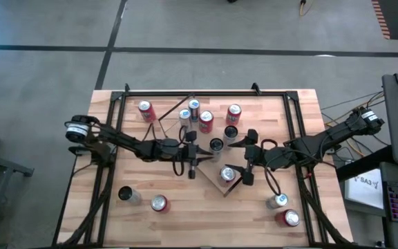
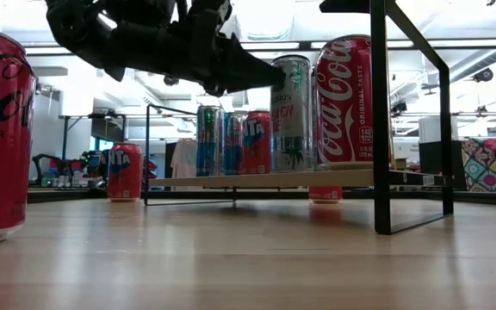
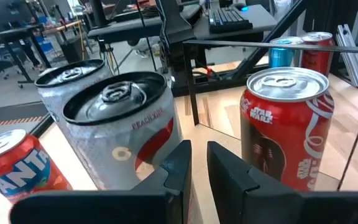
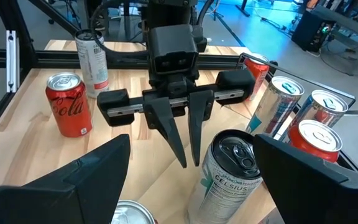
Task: Place canned beverage on shelf
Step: Put the top pink soda can on the shelf aligned with the pink soda can on the shelf
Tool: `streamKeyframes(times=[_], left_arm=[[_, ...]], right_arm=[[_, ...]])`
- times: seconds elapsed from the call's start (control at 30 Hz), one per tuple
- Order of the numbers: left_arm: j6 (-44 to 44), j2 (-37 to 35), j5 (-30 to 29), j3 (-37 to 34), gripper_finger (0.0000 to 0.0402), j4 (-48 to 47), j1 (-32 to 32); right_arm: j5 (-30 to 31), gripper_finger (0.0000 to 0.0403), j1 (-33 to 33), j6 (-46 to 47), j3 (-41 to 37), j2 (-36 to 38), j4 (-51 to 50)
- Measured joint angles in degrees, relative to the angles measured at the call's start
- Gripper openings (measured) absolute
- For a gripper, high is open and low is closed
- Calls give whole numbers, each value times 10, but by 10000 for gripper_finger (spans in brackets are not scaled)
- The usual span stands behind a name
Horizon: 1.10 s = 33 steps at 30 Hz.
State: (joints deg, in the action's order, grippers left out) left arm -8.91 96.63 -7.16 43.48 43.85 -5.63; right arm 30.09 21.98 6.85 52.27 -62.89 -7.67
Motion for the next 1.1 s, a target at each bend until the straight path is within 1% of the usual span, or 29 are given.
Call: streamKeyframes(times=[0.17,0.6,1.1], left_arm=[[0,-12,0,0,36,-35,2],[6,-11,-3,0,36,-58,5],[6,-11,-4,0,36,-59,5]], right_arm=[[0,328,0,0,0,0,5],[1,328,0,2,0,0,7],[1,328,-3,7,0,0,7]])
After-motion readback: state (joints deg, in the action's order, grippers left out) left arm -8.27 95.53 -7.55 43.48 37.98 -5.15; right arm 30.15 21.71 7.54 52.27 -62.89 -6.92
